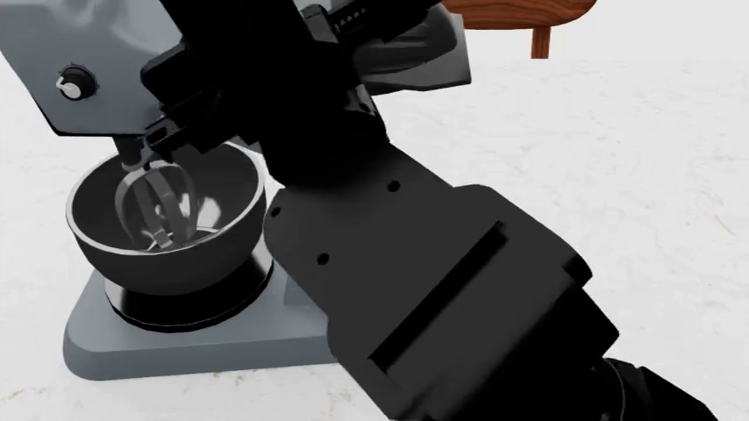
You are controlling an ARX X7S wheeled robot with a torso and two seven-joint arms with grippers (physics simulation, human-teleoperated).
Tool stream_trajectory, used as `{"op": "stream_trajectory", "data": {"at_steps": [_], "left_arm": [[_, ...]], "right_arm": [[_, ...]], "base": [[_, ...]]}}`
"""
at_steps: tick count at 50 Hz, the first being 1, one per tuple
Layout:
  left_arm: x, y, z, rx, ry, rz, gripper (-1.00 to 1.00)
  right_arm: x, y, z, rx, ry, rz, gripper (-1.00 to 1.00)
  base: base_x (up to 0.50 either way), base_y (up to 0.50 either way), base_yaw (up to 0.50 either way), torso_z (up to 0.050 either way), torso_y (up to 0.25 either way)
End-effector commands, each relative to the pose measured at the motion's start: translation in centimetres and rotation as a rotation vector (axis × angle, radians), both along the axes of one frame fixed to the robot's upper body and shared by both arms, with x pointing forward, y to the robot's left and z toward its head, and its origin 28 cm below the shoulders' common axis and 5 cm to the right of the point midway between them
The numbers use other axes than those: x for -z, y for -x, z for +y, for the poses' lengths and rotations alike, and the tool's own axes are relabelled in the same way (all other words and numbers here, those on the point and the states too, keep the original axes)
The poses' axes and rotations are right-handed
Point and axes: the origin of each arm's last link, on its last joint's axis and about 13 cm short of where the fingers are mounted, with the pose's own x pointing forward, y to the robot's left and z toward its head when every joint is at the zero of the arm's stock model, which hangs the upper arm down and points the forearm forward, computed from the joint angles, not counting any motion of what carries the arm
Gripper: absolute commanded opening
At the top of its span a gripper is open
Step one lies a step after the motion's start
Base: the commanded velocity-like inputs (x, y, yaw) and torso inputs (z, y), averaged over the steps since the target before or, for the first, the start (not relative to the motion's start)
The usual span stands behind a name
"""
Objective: Close the stand mixer head.
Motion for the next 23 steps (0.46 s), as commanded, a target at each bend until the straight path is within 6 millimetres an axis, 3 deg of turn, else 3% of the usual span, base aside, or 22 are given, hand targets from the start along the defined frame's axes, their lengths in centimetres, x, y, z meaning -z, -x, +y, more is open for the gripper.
{"op": "stream_trajectory", "data": {"at_steps": [1, 5, 8, 16, 23], "left_arm": [[0.0, 0.0, 0.0, 0.000, 0.003, 0.000, 1.00], [0.0, 0.0, 0.0, 0.000, 0.003, 0.001, 1.00], [0.0, 0.0, 0.1, -0.004, 0.004, 0.000, 1.00], [0.0, 0.0, 0.0, -0.002, 0.006, 0.001, 1.00], [0.0, 0.0, 0.0, 0.001, 0.006, 0.002, 1.00]], "right_arm": [[9.7, 1.6, 2.4, -0.302, 0.156, 0.622, 1.00], [11.9, 2.3, 2.5, -0.312, 0.175, 0.672, 1.00], [12.1, 2.3, 2.3, -0.301, 0.160, 0.674, 1.00], [11.3, 2.3, 1.8, -0.272, 0.116, 0.643, 1.00], [9.2, 2.9, 1.4, -0.263, 0.059, 0.577, 1.00]], "base": [[0.00, 0.00, 0.01, 0.000, 0.000], [0.00, 0.00, 0.00, 0.000, 0.000], [0.00, 0.00, 0.00, 0.000, 0.000], [0.00, 0.00, 0.00, 0.000, 0.000], [0.00, 0.00, 0.00, 0.000, 0.000]]}}
